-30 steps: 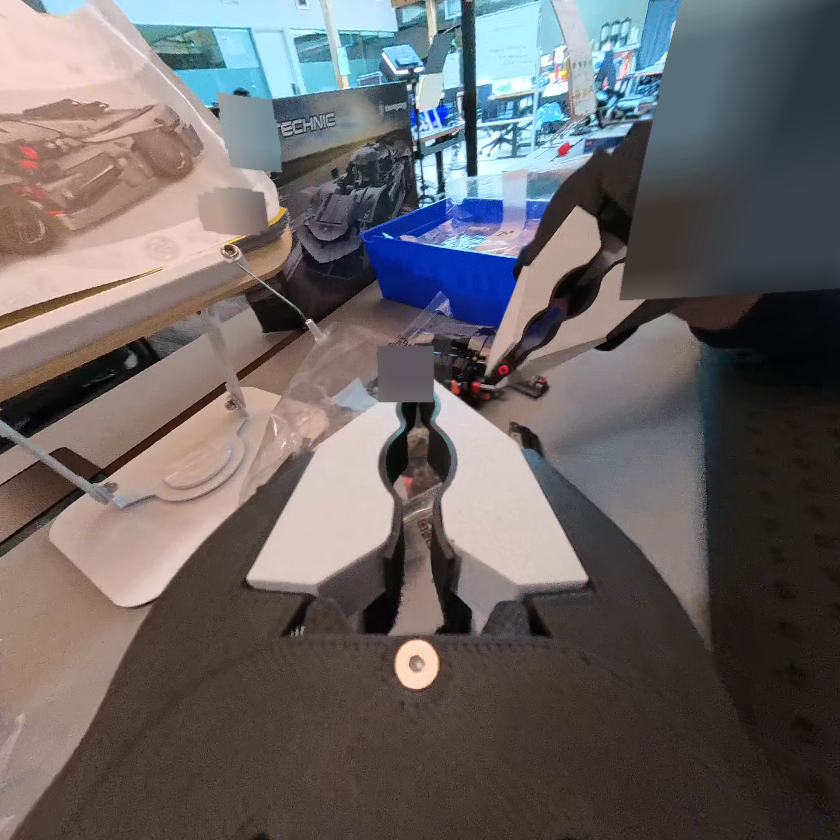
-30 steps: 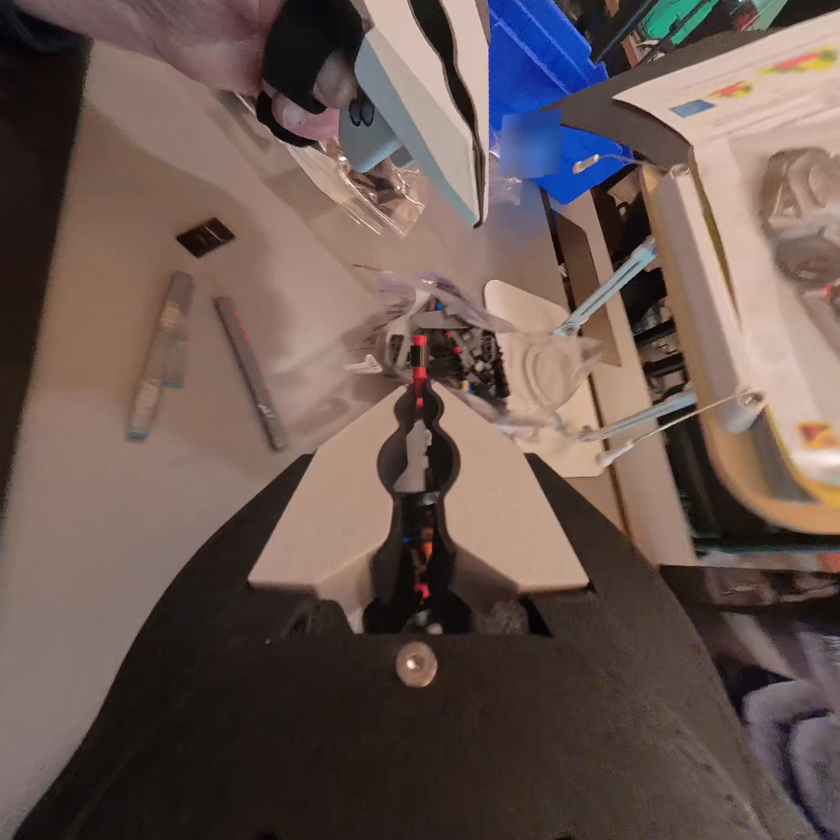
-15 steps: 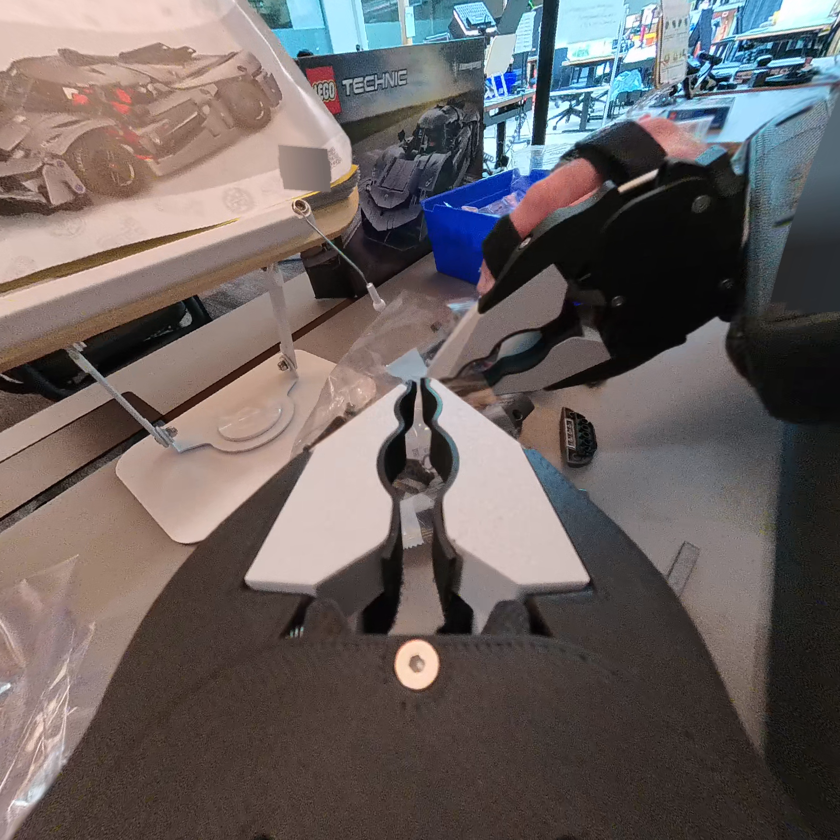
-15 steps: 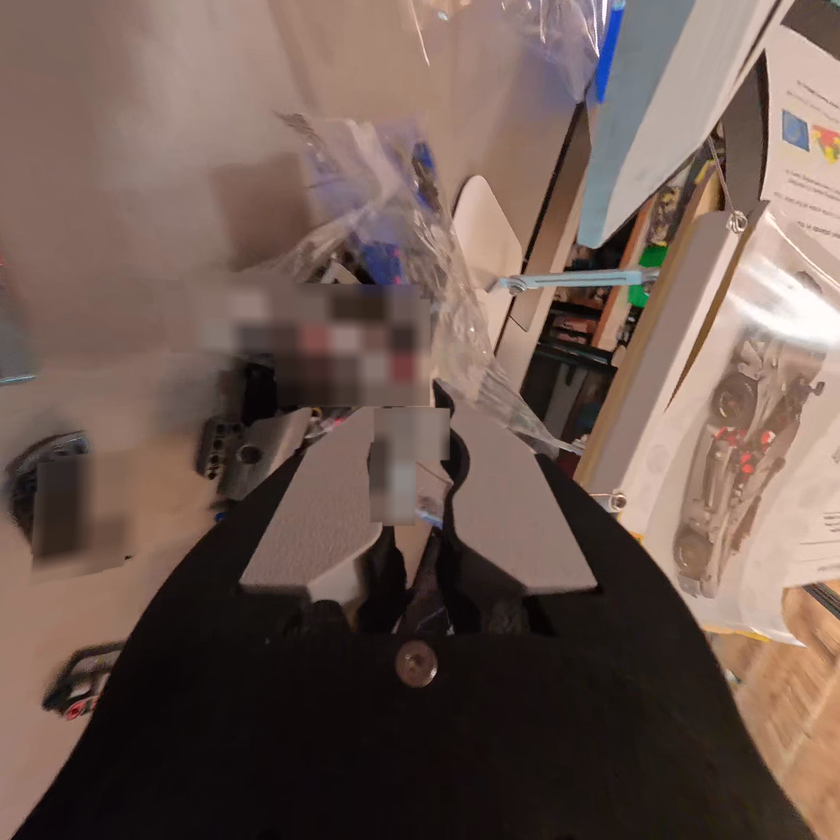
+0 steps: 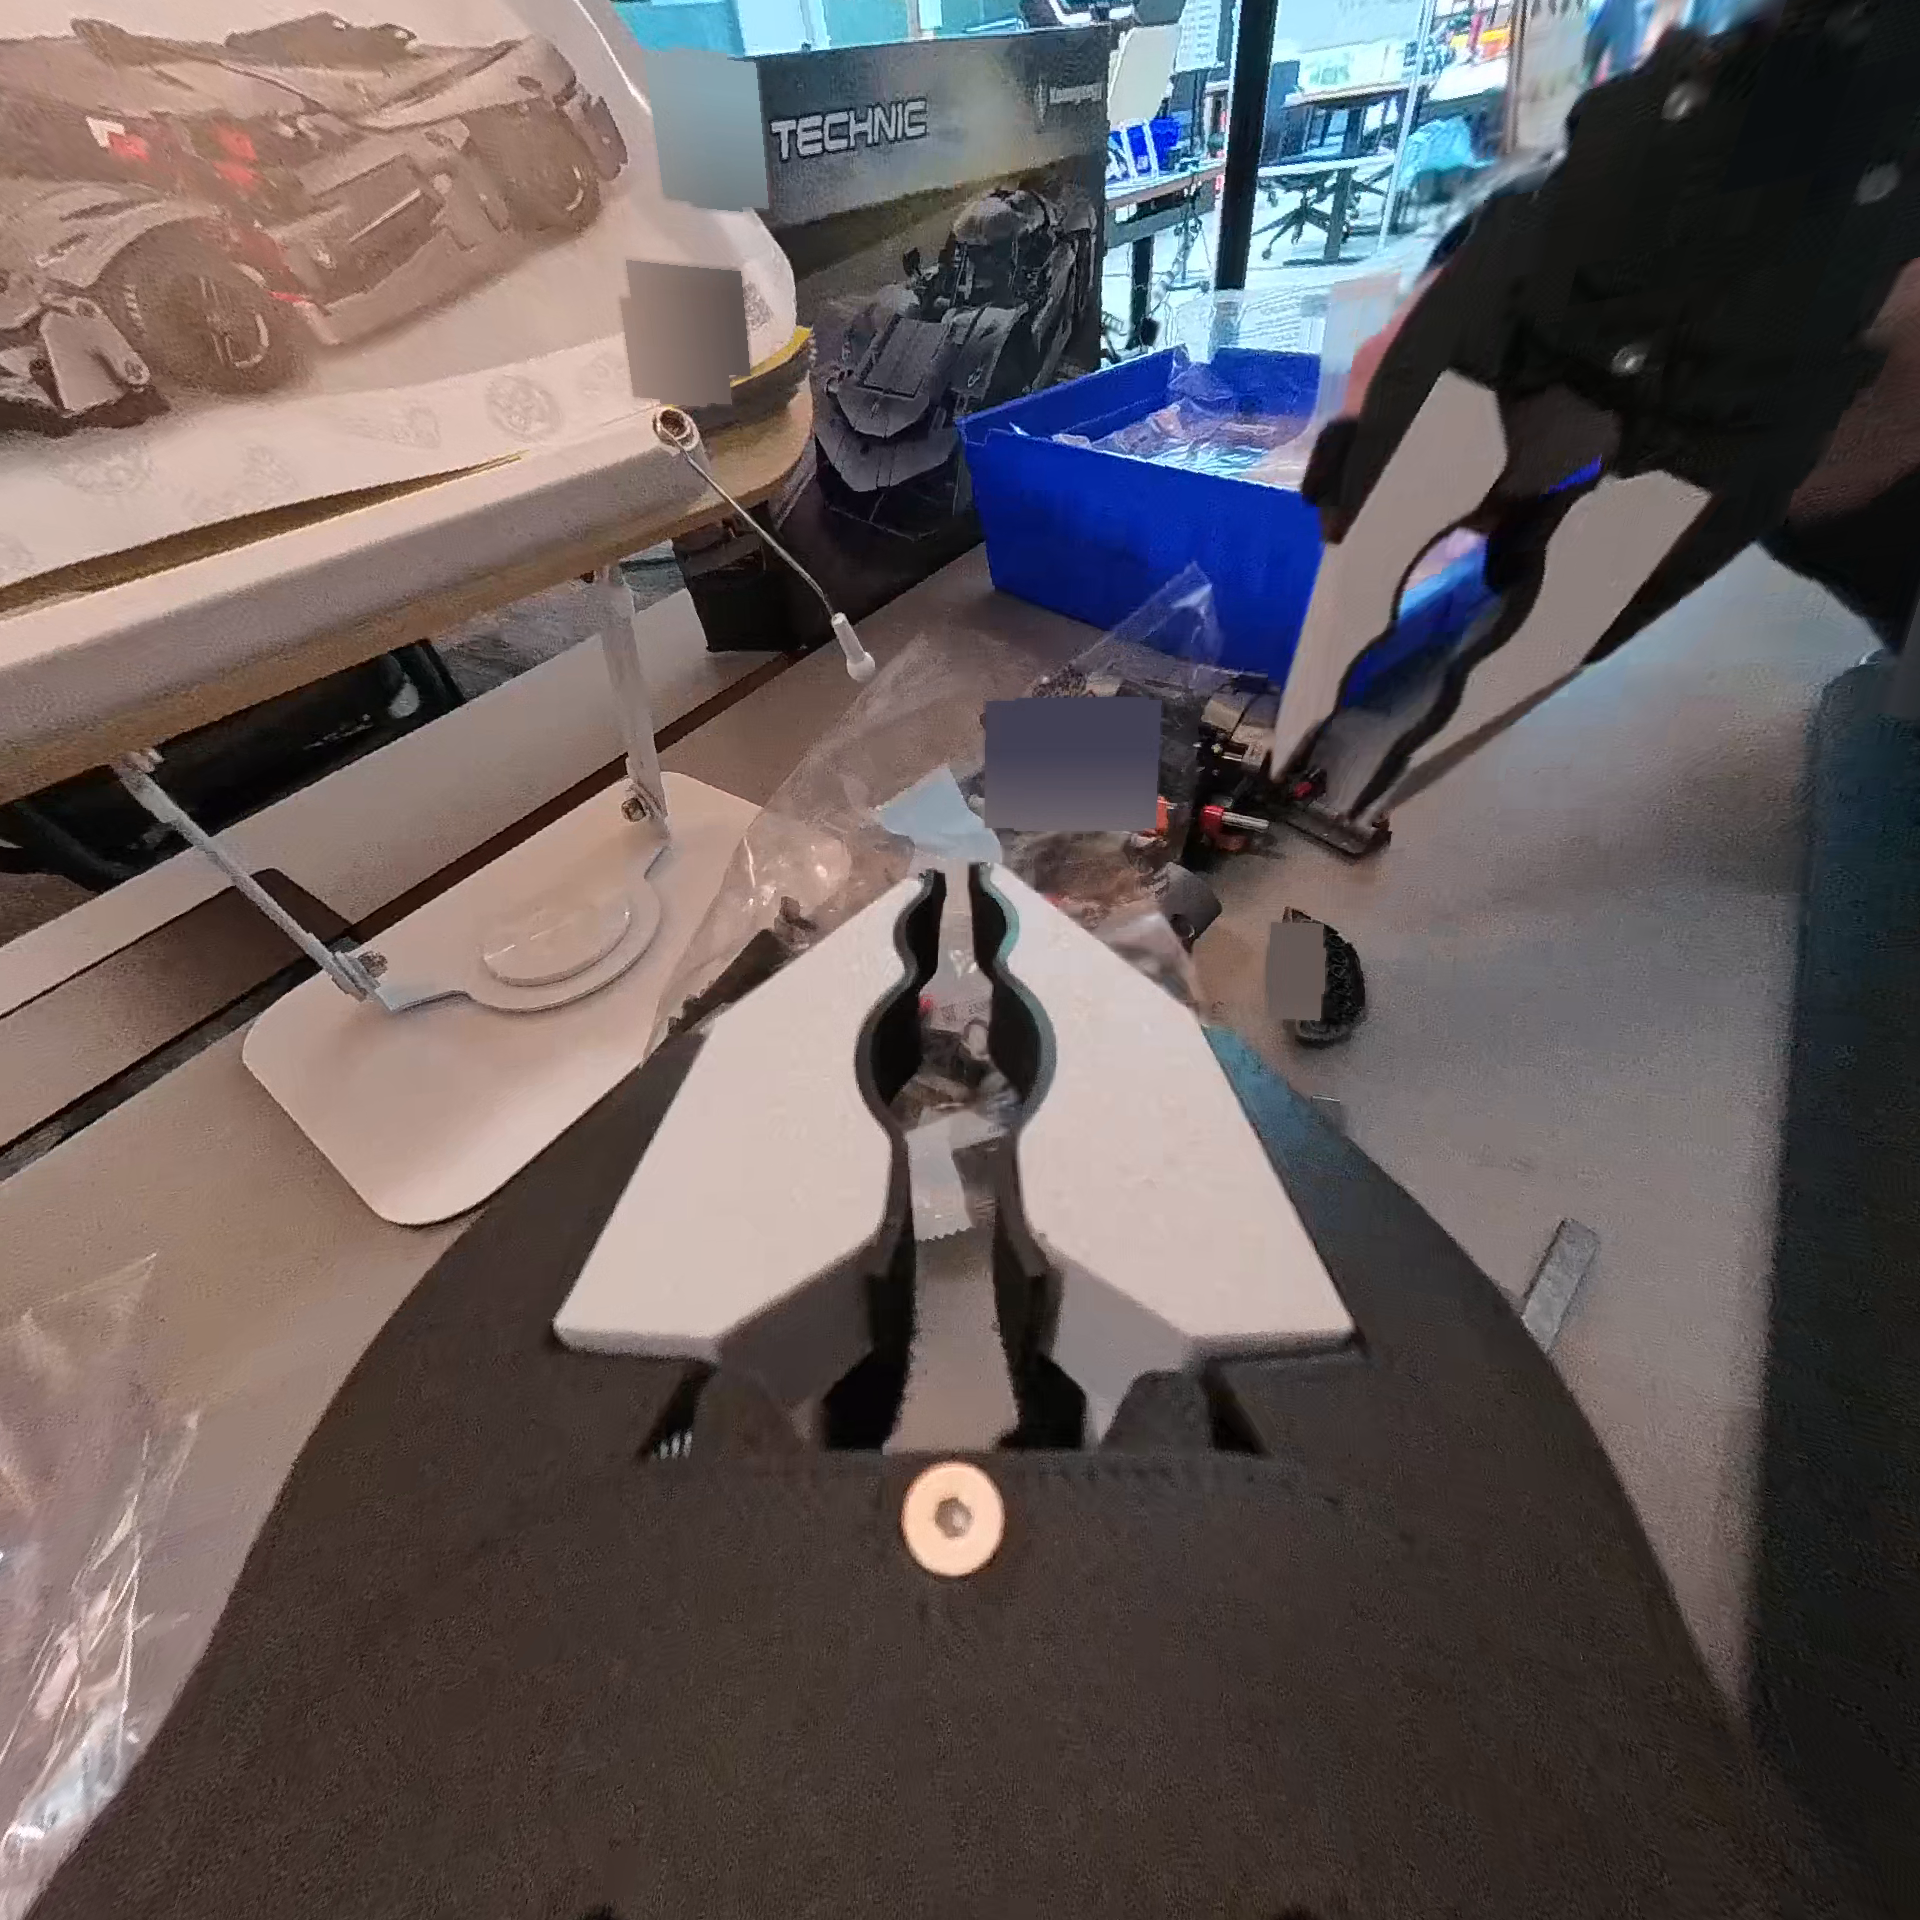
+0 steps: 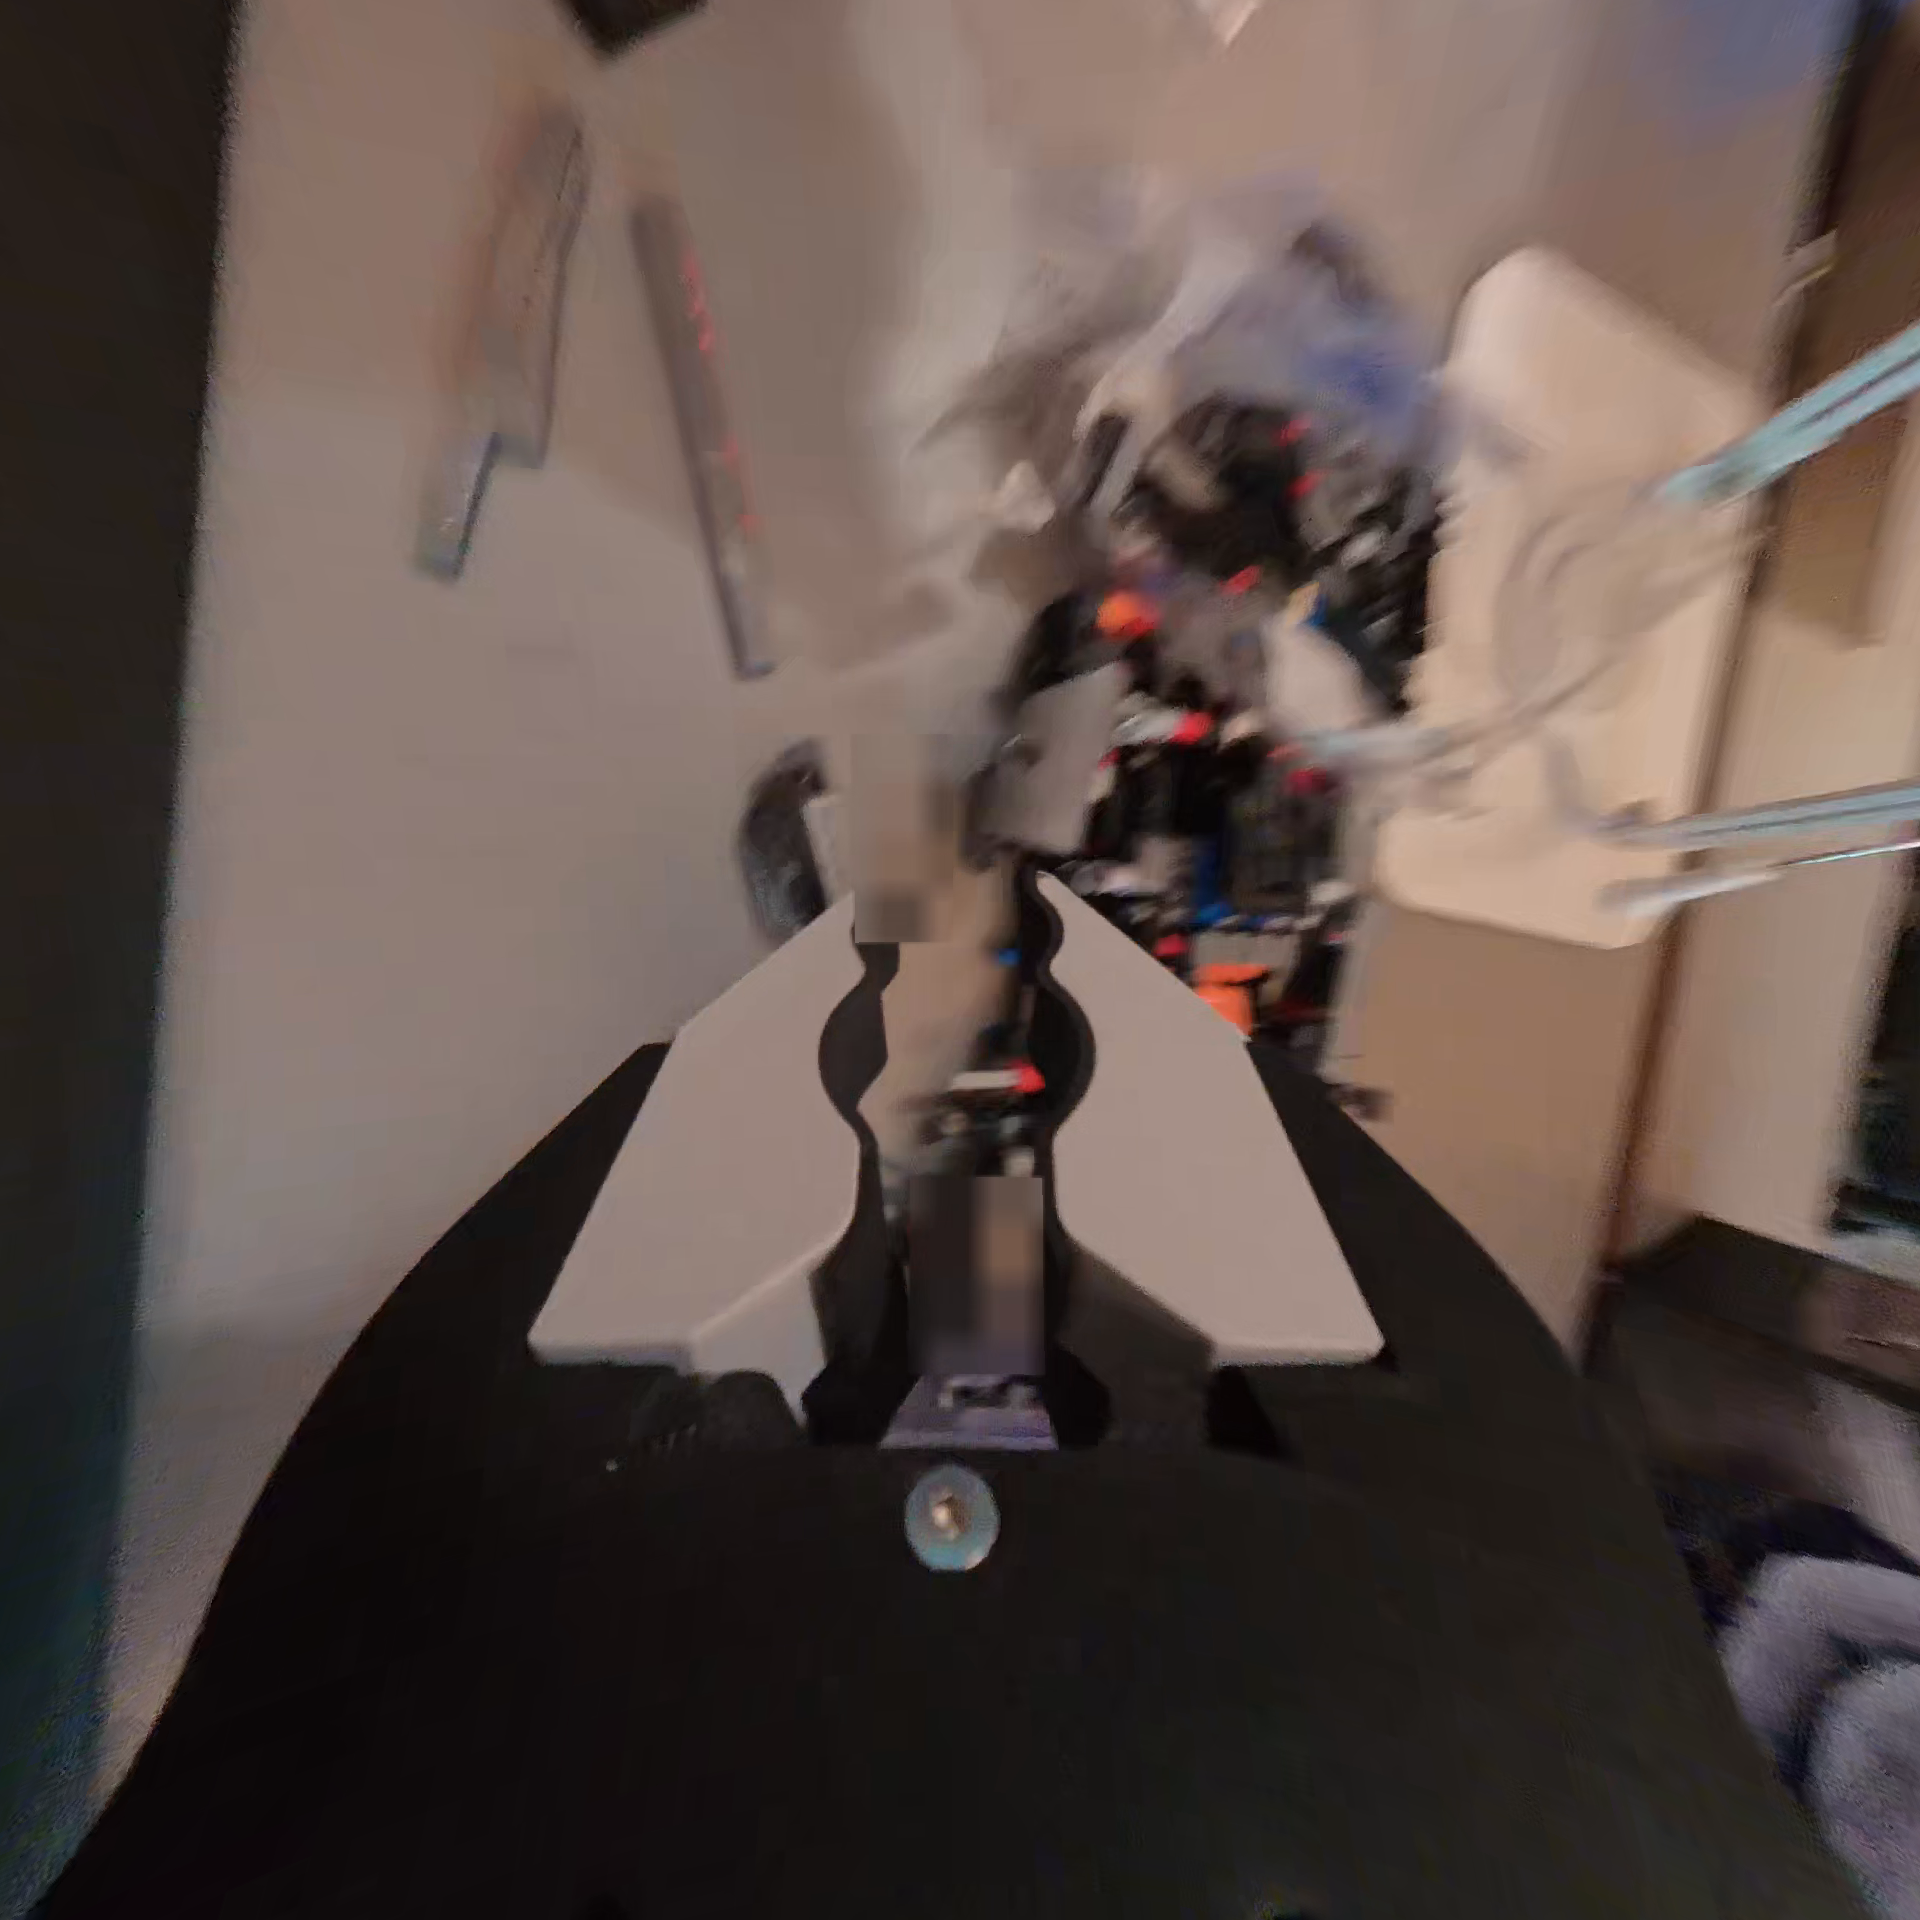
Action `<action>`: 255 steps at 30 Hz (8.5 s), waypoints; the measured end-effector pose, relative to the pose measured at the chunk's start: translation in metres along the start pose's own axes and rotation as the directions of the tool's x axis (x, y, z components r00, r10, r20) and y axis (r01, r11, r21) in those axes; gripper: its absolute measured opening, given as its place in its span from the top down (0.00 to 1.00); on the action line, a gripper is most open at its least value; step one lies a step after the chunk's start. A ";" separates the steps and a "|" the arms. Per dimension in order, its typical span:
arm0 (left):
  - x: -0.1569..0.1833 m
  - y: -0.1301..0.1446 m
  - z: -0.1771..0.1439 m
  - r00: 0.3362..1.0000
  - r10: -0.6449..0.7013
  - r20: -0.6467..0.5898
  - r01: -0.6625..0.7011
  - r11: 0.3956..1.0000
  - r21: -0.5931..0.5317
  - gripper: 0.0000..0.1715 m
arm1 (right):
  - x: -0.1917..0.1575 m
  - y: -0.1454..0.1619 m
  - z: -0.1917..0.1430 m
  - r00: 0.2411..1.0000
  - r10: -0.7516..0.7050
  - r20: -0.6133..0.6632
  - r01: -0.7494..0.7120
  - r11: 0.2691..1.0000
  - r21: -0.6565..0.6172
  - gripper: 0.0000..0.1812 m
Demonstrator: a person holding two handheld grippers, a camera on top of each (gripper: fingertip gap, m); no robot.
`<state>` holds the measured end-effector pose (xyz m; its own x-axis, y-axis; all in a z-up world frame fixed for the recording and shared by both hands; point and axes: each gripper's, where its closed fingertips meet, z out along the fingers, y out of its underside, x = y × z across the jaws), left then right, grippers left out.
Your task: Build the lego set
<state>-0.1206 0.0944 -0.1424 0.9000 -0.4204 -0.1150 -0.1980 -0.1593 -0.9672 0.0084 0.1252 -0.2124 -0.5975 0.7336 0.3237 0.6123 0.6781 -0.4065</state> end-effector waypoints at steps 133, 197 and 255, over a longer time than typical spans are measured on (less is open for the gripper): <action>0.147 0.049 0.051 0.600 0.761 -0.247 -0.798 0.591 -0.119 0.96 | -0.052 -0.023 0.006 0.900 0.241 0.363 -0.370 0.864 0.343 0.87; 0.170 0.070 0.035 0.739 0.148 -0.657 -0.357 0.914 -0.196 0.96 | -0.070 -0.036 0.003 0.953 0.085 0.289 -0.197 0.902 0.384 0.99; 0.167 0.076 0.049 0.770 0.261 -0.583 -0.447 0.872 -0.199 0.96 | -0.067 -0.015 0.015 0.879 0.263 0.398 -0.389 0.878 0.279 0.92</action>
<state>0.0339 0.0559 -0.2462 0.4146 -0.8857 -0.2089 -0.6522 -0.1291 -0.7470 0.0315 0.0654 -0.2407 -0.5698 0.8056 -0.1625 0.6259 0.2972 -0.7210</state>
